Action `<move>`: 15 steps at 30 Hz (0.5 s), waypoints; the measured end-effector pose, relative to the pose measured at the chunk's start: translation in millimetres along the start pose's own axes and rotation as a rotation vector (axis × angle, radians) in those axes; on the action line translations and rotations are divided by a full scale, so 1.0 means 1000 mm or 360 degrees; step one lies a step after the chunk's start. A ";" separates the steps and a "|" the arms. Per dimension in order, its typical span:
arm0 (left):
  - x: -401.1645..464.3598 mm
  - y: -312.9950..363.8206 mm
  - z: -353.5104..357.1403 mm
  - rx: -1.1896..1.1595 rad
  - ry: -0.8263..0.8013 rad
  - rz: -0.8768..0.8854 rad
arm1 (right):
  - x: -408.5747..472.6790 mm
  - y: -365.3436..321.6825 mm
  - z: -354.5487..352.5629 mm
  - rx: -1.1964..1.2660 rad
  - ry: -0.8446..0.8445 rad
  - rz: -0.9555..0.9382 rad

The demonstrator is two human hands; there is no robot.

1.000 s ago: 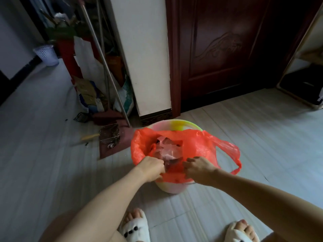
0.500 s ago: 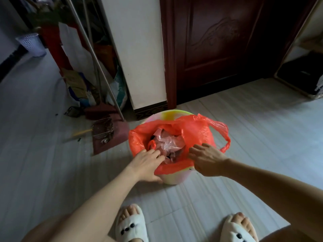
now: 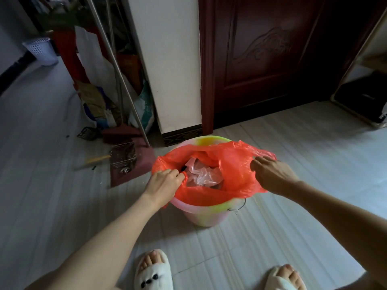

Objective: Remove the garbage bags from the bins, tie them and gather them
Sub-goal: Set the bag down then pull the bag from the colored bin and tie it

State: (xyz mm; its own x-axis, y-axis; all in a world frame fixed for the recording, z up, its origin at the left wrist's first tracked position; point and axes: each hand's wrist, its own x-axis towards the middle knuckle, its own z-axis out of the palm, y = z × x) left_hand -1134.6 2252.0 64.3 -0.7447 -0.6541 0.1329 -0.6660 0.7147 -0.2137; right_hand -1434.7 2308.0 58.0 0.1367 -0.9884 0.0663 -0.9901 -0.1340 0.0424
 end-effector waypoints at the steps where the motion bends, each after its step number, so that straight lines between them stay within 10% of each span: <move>1: 0.000 0.003 0.000 0.0000 0.0021 0.0017 | 0.001 0.001 -0.002 0.0052 -0.0004 0.0006; 7: 0.006 0.020 0.007 -0.0236 -0.0280 0.0121 | -0.008 -0.017 0.012 -0.0151 -0.0722 -0.0376; 15: -0.005 0.011 0.010 -0.0046 -0.0825 0.0075 | 0.001 -0.009 0.018 -0.0226 -0.0397 -0.0393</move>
State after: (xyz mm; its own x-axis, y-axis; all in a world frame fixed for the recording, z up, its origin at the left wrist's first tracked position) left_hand -1137.6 2261.2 51.3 -0.6588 -0.6526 -0.3742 -0.6388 0.7480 -0.1799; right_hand -1426.5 2306.4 39.5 0.3411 -0.9169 -0.2074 -0.9115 -0.3766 0.1656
